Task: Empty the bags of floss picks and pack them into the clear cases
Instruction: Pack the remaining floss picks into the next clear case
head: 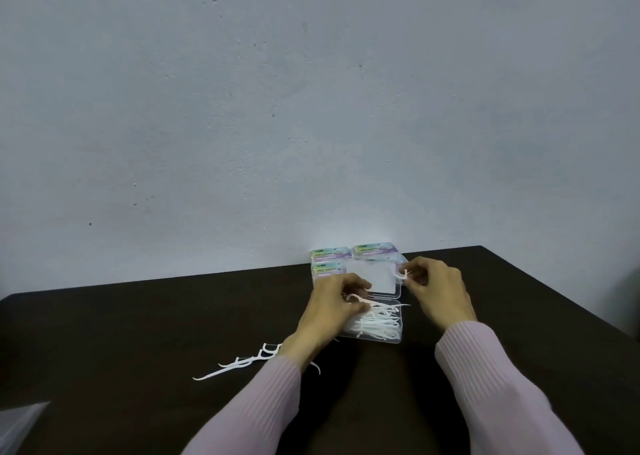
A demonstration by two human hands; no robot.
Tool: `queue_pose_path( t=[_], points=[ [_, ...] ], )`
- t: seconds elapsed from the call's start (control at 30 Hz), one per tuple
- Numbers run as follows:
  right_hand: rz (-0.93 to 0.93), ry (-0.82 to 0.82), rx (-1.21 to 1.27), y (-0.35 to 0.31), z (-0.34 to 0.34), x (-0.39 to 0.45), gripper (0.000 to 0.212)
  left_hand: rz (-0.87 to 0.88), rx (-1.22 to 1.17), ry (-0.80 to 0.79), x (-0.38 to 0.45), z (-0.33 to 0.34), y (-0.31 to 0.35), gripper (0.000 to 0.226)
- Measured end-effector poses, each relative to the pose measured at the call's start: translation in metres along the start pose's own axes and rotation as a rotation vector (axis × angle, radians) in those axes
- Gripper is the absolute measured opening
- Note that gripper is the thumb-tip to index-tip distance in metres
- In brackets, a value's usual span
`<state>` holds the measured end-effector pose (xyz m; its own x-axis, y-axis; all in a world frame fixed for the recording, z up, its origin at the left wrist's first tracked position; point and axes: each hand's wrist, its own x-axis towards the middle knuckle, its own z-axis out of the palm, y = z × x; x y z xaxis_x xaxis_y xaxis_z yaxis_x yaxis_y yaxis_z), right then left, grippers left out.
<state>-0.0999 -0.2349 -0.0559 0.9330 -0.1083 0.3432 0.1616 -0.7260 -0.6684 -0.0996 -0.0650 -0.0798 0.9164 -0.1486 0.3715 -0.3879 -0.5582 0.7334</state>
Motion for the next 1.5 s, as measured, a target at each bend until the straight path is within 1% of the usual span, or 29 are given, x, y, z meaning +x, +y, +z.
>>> queue_pose_path(
  t=[0.1,0.17,0.23,0.33,0.47,0.53,0.6,0.63,0.7,0.73,0.77,0.83,0.9,1.0,1.1,1.2,1.27,1.37,1.43,1.5],
  points=[
    [0.001,-0.001,0.007,0.0,0.001,0.0,0.02,-0.021,-0.157,-0.003,0.001,-0.004,0.004,0.039],
    [-0.005,-0.001,0.021,0.0,0.0,0.0,0.019,-0.017,-0.189,0.016,0.002,-0.009,0.007,0.038],
    [-0.014,-0.027,0.023,0.0,0.001,-0.001,0.018,-0.011,-0.173,0.04,0.004,-0.015,0.008,0.029],
    [-0.059,-0.116,0.028,-0.001,0.003,0.0,0.017,-0.044,-0.079,0.058,0.006,-0.025,0.001,0.013],
    [-0.215,-0.246,0.042,-0.007,0.01,-0.005,0.023,-0.143,0.003,0.001,0.007,-0.04,-0.012,0.014],
    [-0.25,-0.276,0.008,-0.008,0.015,-0.007,0.023,-0.168,0.024,-0.045,0.006,-0.045,-0.016,0.014],
    [-0.228,-0.233,-0.087,-0.008,0.014,-0.009,0.018,-0.172,0.044,-0.092,0.006,-0.048,-0.019,0.015],
    [-0.209,-0.186,-0.133,-0.008,0.012,-0.009,0.015,-0.169,0.055,-0.112,0.006,-0.048,-0.02,0.016],
    [-0.146,-0.097,-0.15,-0.006,0.007,-0.008,0.011,-0.164,0.066,-0.126,0.005,-0.047,-0.02,0.018],
    [-0.099,-0.077,-0.128,-0.005,0.006,-0.007,0.008,-0.161,0.061,-0.12,0.004,-0.045,-0.021,0.019],
    [-0.048,-0.081,-0.103,-0.003,0.004,-0.006,0.006,-0.156,0.05,-0.112,0.004,-0.044,-0.021,0.019],
    [0.034,-0.154,-0.075,0.001,0.005,-0.003,0.007,-0.146,0.021,-0.095,0.003,-0.043,-0.021,0.017],
    [0.073,-0.225,-0.047,0.003,0.007,-0.002,0.01,-0.128,-0.021,-0.074,0.003,-0.04,-0.02,0.015],
    [0.075,-0.231,-0.008,0.004,0.008,-0.001,0.016,-0.084,-0.025,-0.057,0.002,-0.034,-0.018,0.014],
    [0.051,-0.168,0.034,0.001,0.006,-0.001,0.013,-0.043,-0.012,-0.036,0.001,-0.026,-0.018,0.015],
    [0.031,-0.13,0.08,-0.001,0.003,-0.001,0.015,-0.041,-0.022,-0.018,0.001,-0.02,-0.018,0.022],
    [0.019,-0.14,0.029,-0.001,0.003,-0.003,0.01,-0.047,-0.039,-0.016,0.0,-0.02,-0.018,0.027],
    [-0.02,-0.222,-0.054,-0.001,0.007,-0.006,0.006,-0.052,-0.043,-0.029,-0.001,-0.021,-0.021,0.026],
    [-0.056,-0.259,-0.113,-0.002,0.009,-0.008,0.007,-0.036,0.014,-0.069,-0.002,-0.019,-0.022,0.023],
    [-0.083,-0.236,-0.165,-0.003,0.009,-0.009,0.008,-0.01,0.08,-0.103,-0.003,-0.017,-0.022,0.022]
  ],
)
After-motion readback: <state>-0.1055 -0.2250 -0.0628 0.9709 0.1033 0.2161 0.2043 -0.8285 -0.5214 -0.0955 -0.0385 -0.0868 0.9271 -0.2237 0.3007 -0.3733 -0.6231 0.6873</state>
